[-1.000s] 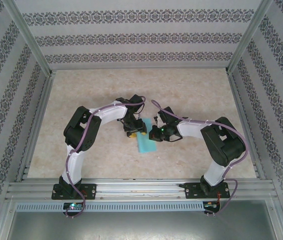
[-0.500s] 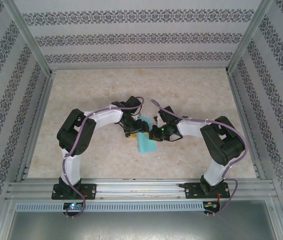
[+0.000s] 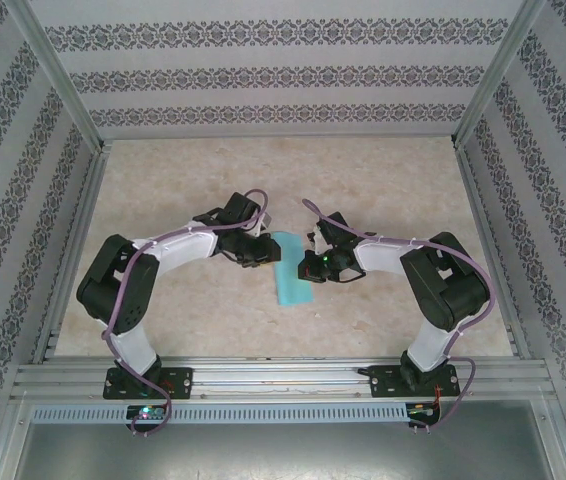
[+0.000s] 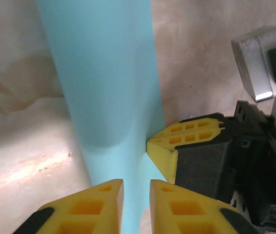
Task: Fold a paper plane with a square sheet of paper (fold left side to right side)
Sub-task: First fold the square sheet of paper in half at the center of the table.
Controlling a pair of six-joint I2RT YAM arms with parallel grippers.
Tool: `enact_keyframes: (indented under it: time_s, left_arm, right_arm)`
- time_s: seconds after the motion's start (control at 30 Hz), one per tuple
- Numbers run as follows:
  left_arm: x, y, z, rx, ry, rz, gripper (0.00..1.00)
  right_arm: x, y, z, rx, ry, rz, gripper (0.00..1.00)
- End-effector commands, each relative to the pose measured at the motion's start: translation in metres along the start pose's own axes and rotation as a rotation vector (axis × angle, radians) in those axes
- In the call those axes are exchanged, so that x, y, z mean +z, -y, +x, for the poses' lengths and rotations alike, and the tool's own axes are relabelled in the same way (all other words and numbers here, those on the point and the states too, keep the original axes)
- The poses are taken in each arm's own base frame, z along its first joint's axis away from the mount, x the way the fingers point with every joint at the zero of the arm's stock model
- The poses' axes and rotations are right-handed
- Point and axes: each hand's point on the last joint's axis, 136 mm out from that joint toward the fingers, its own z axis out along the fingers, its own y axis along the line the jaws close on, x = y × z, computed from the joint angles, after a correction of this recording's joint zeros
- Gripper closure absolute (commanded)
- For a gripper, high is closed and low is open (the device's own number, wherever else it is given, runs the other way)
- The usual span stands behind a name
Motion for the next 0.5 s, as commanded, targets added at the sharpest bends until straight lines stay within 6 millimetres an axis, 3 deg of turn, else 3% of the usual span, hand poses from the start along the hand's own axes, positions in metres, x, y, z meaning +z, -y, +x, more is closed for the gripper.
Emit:
enact_keyframes:
  time_s: [0.0,0.27,0.47]
  left_arm:
    - [0.012,0.022,0.005,0.021,-0.037,0.161,0.87]
    - [0.032,0.026,0.009,0.013,-0.081,0.260,0.94]
    - [0.048,-0.019,0.016,-0.010,-0.097,0.077,0.94]
  right_arm:
    - [0.014,0.054,0.032,0.078,-0.087,0.189,1.00]
    - [0.014,0.057,0.035,0.085,-0.090,0.203,1.00]
    - [0.014,0.060,0.036,0.084,-0.098,0.220,1.00]
